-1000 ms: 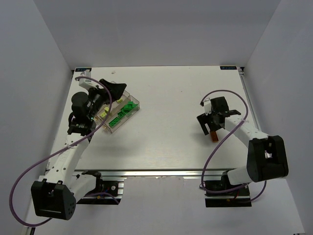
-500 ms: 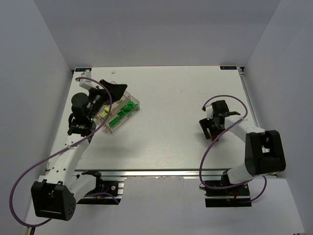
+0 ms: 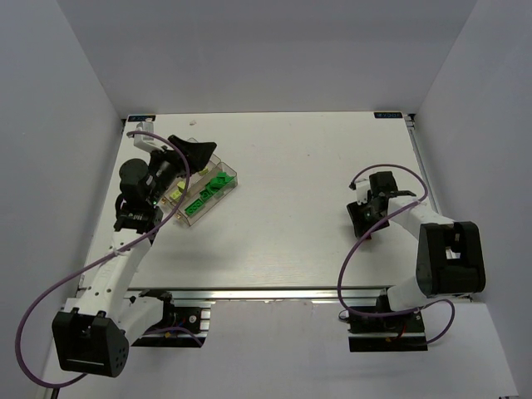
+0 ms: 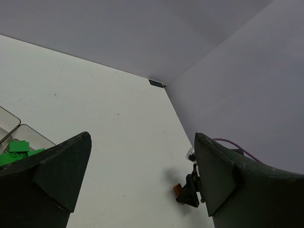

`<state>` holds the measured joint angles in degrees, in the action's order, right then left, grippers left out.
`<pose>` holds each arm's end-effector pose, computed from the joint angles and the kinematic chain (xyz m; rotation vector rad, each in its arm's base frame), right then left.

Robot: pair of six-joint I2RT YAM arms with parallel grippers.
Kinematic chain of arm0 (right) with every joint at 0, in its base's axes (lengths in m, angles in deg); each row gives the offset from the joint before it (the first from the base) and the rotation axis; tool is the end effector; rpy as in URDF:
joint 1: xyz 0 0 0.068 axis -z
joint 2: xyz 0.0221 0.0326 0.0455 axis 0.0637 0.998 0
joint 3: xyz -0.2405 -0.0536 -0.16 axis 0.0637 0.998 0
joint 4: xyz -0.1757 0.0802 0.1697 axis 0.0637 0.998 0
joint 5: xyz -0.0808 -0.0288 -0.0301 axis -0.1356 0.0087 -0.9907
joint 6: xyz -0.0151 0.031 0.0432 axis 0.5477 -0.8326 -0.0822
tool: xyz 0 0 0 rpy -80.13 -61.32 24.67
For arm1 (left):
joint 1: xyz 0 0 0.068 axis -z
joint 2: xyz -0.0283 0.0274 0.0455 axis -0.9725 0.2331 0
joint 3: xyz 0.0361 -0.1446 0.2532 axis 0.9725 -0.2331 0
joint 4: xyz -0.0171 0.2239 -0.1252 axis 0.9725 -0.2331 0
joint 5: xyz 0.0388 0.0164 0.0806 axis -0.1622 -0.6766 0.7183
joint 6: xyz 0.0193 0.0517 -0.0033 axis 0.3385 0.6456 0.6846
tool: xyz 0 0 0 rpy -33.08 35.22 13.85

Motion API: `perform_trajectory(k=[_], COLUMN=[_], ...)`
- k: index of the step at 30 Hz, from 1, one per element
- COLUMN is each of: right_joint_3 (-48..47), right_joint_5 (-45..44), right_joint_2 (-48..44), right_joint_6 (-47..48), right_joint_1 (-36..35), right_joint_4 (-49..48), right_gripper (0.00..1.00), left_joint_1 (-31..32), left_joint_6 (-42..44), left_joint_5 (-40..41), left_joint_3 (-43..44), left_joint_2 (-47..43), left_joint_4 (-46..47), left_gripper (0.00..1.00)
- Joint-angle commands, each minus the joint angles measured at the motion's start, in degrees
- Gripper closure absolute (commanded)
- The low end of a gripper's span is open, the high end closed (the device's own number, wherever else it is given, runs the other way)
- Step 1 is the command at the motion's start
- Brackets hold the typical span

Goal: Sort the legos into containers by color

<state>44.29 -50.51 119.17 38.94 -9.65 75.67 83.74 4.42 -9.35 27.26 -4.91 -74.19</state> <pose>0.2590 0.0288 0.1841 -0.5528 2.6808 0.0003 0.2203 -0.0406 0.3663 -0.2186 1.6020 -0.9509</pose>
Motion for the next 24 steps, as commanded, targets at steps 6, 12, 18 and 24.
perform_trajectory(k=[6,12,18,24], right_joint_3=[0.3,1.1,-2.1,-6.1], right_joint_5=[2.4,5.2,19.6,31.5], right_joint_2=[3.1,0.5,-6.7,-14.7], right_joint_6=[2.2,4.3,14.4,12.7], right_joint_1=[0.8,0.8,0.5,-4.4], right_joint_4=[1.1,-0.4,3.8,1.4], right_gripper=[0.66,0.95,1.00,1.00], left_joint_1=[0.1,0.5,3.0,10.5], left_joint_6=[-0.4,-1.9,-4.1,-1.9], left_joint_5=[-1.5,-5.1,-10.1,-12.7], left_joint_3=[-0.8,-1.2,-1.1,0.3], left_joint_2=[-1.4,0.2,4.1,9.3], left_joint_4=[1.6,4.3,7.1,5.4], left_gripper=[0.02,0.02,0.02,0.02])
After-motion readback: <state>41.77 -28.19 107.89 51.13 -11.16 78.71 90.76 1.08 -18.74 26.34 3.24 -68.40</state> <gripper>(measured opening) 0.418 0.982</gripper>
